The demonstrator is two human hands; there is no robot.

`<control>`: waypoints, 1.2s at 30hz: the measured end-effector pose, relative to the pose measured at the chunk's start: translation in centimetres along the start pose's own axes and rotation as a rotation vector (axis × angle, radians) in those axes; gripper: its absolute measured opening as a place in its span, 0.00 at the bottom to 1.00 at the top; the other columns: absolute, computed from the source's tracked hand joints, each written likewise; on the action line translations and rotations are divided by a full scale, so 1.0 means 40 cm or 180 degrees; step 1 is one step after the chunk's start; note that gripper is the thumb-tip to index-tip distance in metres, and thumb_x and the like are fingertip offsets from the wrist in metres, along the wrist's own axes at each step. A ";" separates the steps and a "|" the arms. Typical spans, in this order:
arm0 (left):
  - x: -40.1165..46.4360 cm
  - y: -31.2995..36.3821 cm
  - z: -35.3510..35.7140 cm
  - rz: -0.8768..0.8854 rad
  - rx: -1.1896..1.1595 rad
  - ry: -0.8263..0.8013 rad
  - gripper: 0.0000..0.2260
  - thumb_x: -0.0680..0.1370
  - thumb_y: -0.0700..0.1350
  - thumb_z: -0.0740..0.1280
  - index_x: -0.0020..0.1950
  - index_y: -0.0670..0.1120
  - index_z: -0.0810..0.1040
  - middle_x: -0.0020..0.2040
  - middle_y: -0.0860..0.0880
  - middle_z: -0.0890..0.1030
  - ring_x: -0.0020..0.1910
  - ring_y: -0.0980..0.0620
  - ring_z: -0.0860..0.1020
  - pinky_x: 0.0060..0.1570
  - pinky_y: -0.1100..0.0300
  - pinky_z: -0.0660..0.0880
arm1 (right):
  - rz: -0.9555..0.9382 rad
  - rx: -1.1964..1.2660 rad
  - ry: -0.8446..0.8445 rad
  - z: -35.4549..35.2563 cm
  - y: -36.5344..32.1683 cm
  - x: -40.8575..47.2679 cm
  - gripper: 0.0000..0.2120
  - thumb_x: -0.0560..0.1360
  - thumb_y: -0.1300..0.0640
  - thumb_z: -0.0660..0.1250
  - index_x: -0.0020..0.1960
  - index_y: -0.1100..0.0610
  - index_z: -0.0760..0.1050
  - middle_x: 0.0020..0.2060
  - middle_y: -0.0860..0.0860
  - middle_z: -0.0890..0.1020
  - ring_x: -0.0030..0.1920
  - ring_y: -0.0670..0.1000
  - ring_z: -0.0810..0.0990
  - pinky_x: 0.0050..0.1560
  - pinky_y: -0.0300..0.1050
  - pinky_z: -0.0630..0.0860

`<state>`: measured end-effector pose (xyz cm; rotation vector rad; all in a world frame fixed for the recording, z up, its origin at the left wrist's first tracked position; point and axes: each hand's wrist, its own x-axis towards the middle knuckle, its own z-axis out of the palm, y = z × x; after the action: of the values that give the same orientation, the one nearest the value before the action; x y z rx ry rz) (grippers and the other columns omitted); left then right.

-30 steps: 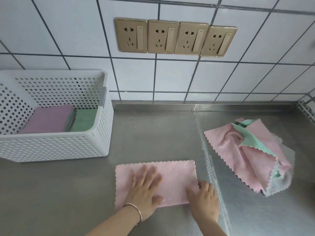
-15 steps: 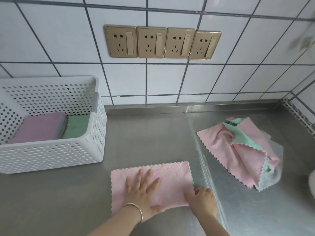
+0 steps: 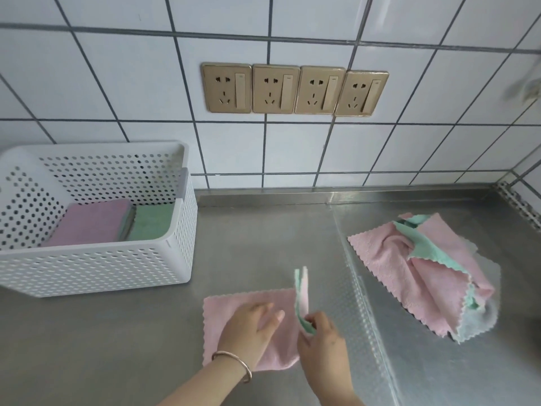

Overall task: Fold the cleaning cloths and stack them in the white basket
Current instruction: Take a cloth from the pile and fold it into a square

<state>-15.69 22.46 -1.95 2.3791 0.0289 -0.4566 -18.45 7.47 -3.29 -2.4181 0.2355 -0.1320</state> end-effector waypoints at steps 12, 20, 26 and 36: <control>-0.022 -0.080 -0.051 -0.1091 -0.1401 0.0199 0.03 0.78 0.43 0.61 0.46 0.51 0.70 0.45 0.46 0.76 0.44 0.49 0.73 0.47 0.57 0.70 | -0.1557 -0.1012 -0.0381 0.136 -0.015 -0.048 0.34 0.58 0.59 0.58 0.65 0.56 0.66 0.64 0.51 0.67 0.61 0.52 0.69 0.50 0.40 0.75; -0.018 -0.168 -0.061 -0.1488 -0.1303 0.0465 0.24 0.76 0.42 0.63 0.71 0.53 0.64 0.64 0.51 0.75 0.60 0.48 0.74 0.54 0.61 0.69 | -0.1656 -0.1568 -0.1055 0.191 0.017 -0.055 0.59 0.51 0.60 0.69 0.76 0.55 0.43 0.76 0.50 0.45 0.76 0.50 0.41 0.68 0.45 0.46; -0.018 -0.185 -0.049 -0.1876 -0.1560 0.1238 0.19 0.73 0.41 0.65 0.63 0.50 0.70 0.49 0.48 0.81 0.49 0.46 0.77 0.46 0.61 0.68 | -0.1678 -0.1570 -0.1113 0.211 0.020 -0.058 0.58 0.52 0.60 0.68 0.76 0.56 0.42 0.76 0.50 0.46 0.76 0.51 0.40 0.68 0.47 0.45; -0.016 -0.202 -0.021 -0.1513 -0.0694 0.1571 0.09 0.75 0.41 0.64 0.53 0.50 0.75 0.51 0.51 0.79 0.47 0.46 0.78 0.44 0.58 0.72 | -0.1636 -0.1508 -0.1067 0.187 0.024 -0.070 0.35 0.61 0.53 0.52 0.69 0.59 0.61 0.75 0.54 0.56 0.76 0.52 0.43 0.69 0.49 0.46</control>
<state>-17.21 29.15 -6.36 2.1999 0.8362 -0.0608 -20.16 12.09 -9.66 -2.8666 -0.5722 0.1155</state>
